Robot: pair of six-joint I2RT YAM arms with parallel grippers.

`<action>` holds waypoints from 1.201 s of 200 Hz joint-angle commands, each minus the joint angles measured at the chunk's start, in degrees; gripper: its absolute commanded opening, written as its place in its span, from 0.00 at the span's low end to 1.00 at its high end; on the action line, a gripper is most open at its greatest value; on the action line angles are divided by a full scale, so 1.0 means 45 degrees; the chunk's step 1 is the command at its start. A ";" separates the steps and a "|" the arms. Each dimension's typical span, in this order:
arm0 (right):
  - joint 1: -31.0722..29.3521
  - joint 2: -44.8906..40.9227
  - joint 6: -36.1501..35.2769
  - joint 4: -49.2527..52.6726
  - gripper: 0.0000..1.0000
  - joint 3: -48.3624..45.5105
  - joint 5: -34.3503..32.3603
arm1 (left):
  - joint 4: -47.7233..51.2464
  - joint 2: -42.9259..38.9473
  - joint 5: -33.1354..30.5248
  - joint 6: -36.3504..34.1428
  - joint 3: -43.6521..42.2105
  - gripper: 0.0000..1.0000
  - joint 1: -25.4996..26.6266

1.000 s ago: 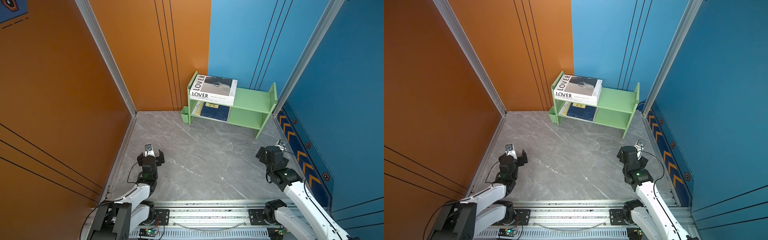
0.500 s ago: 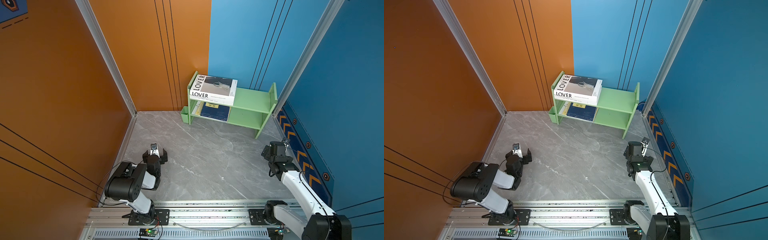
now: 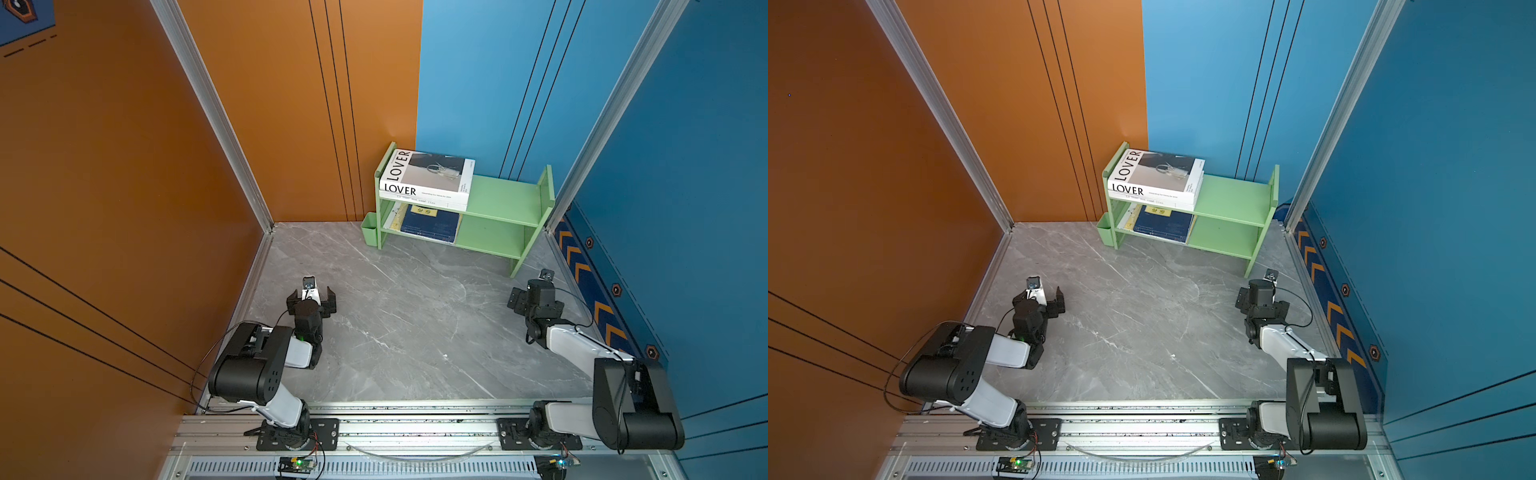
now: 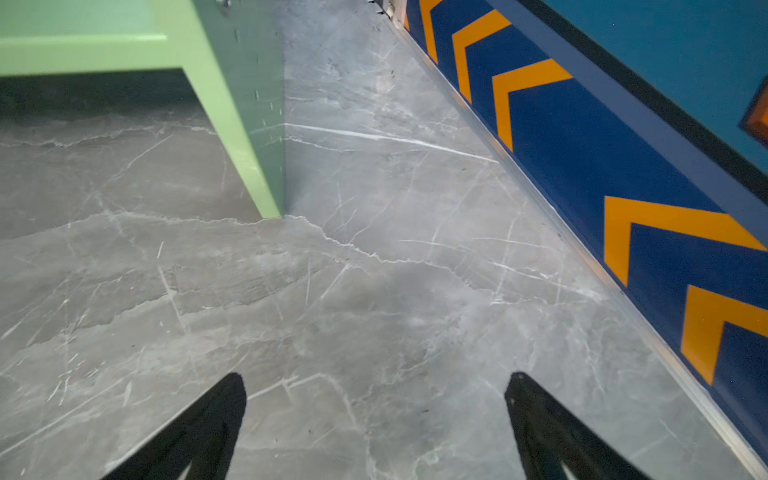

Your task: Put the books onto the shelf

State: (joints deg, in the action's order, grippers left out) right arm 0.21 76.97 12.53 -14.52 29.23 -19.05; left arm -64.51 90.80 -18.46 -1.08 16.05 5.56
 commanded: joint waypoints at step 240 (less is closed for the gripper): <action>-0.0610 0.2388 -0.1835 -0.8023 1.00 -0.1770 0.1324 | 0.2619 -0.0350 0.1431 0.0338 0.1222 0.98 -0.0728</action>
State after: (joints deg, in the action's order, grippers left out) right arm -1.61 87.68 5.72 -49.17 20.71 -11.84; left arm -53.63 90.63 -13.32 -0.14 20.73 2.26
